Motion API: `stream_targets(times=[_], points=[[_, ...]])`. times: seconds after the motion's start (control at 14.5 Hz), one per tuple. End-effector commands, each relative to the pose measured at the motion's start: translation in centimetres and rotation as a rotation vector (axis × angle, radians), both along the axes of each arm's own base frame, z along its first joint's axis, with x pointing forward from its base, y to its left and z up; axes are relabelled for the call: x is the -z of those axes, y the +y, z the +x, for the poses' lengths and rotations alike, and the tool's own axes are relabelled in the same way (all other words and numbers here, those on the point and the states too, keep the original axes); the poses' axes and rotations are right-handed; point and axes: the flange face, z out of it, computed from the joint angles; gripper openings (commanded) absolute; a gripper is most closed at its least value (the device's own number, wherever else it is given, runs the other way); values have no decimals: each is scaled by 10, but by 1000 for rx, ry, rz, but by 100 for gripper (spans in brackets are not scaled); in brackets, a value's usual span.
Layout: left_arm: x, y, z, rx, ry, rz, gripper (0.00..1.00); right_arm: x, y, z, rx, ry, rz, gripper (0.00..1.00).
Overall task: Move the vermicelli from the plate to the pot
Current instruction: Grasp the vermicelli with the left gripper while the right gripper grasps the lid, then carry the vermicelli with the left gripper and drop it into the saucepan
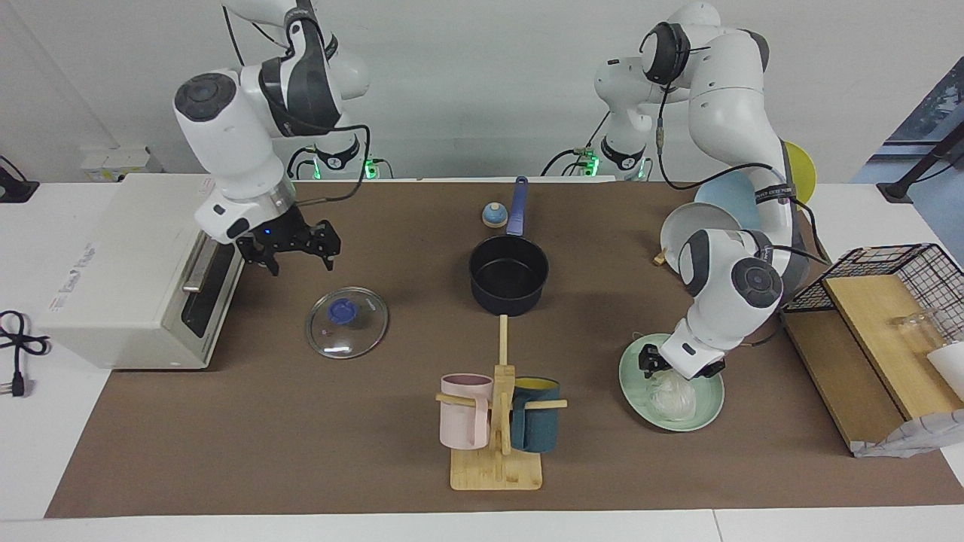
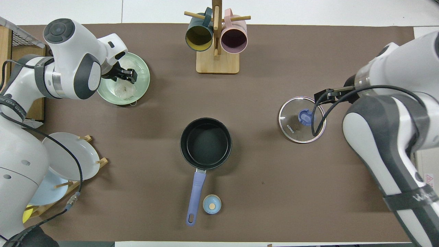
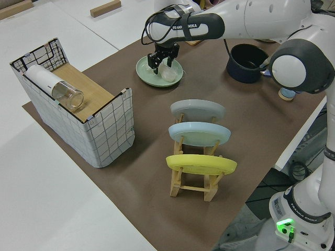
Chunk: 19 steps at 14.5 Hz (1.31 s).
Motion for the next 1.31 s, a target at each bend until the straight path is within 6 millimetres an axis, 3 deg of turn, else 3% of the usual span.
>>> stream_targets(times=[0.0, 0.07, 0.21, 0.34, 0.48, 0.62, 0.76, 0.89, 0.96, 1.1, 1.24], points=[[-10, 4, 1, 13, -4, 22, 0, 47, -1, -8, 10, -20, 16, 100], [-15, 7, 1, 6, 5, 17, 0, 63, 2, -14, 1, -28, 9, 100], [-48, 8, 0, -21, 55, -15, 0, 82, 5, -13, -9, -8, 4, 100], [-98, 3, -11, -40, 82, -58, 0, 94, 10, -12, -22, 9, 2, 100], [-164, -3, -36, -130, 103, -150, 0, 114, 19, -10, -50, 25, -4, 100], [-211, -24, -67, -235, 144, -160, 0, 127, 20, -6, -68, 14, -10, 100], [-254, -74, -108, -297, 161, -178, 0, 127, 22, -6, -85, 8, -22, 100], [-259, -135, -150, -291, 200, -150, 0, 130, 23, -7, -122, -1, -59, 100], [-249, -164, -172, -311, 220, -129, 0, 131, 22, -8, -121, 1, -59, 100], [-223, -204, -219, -303, 209, -120, 0, 135, 23, -11, -122, 5, -59, 100], [-178, -233, -250, -299, 202, -118, 0, 140, 20, -13, -117, 13, -60, 100]])
